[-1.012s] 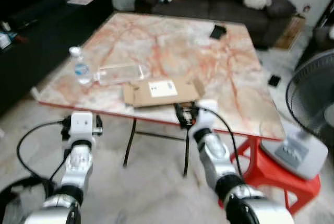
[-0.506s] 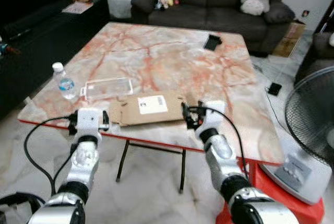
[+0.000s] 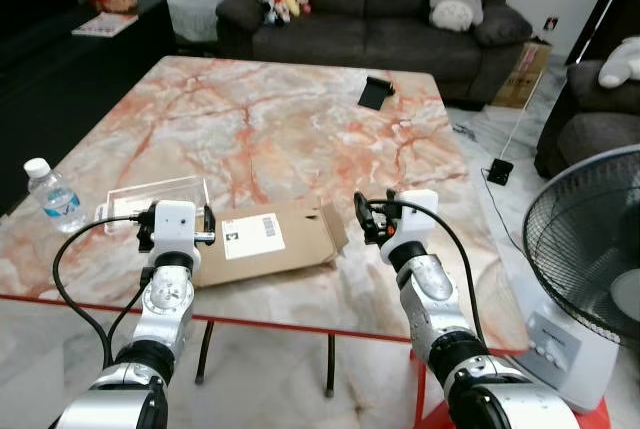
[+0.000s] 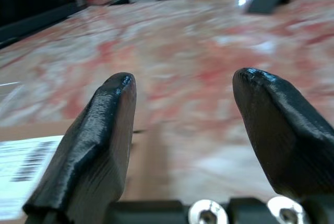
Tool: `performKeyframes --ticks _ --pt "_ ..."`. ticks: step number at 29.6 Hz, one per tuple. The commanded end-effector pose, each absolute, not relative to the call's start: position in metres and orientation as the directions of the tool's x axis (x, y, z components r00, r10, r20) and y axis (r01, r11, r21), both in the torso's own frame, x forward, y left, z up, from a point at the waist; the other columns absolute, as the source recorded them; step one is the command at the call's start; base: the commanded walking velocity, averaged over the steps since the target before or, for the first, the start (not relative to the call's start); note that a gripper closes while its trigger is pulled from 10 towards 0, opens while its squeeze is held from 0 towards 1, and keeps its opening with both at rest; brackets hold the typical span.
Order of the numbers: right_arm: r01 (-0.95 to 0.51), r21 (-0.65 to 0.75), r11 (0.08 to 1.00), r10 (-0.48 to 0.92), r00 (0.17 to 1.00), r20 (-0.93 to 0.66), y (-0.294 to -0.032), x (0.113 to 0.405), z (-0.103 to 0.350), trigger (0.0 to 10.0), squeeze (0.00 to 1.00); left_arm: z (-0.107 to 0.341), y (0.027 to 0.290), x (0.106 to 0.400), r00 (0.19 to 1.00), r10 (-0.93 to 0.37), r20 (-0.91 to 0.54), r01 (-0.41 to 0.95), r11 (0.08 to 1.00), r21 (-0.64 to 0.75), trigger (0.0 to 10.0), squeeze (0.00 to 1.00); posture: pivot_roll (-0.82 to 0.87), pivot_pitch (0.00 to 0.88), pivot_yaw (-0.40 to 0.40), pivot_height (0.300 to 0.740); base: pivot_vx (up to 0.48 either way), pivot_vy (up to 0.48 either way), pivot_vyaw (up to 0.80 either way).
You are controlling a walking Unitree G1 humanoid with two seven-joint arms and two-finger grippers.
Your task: Picking trash to rubbish bin
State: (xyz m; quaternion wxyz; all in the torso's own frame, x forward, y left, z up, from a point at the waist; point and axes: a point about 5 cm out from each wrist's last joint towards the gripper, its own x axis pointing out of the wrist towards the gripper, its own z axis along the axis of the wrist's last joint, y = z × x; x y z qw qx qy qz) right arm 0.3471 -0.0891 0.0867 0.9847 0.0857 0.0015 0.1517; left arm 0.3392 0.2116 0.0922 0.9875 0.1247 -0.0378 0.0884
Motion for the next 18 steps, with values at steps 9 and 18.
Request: performKeyframes --ticks 9,18 --pt "-0.265 0.262 0.928 0.273 0.962 0.006 -0.094 0.349 0.086 10.0 0.0 0.082 0.189 0.34 1.0 -0.017 0.013 0.012 0.957 0.291 10.0 0.0 0.06 0.0 -0.045 0.74 0.0 0.0 0.0" --pt "-0.181 0.407 0.895 0.253 0.959 -0.13 -0.108 0.347 0.071 10.0 0.0 0.073 0.187 0.337 0.998 -0.036 -0.052 0.05 0.947 0.316 10.0 0.0 0.04 0.0 -0.047 0.74 0.0 0.0 0.0"
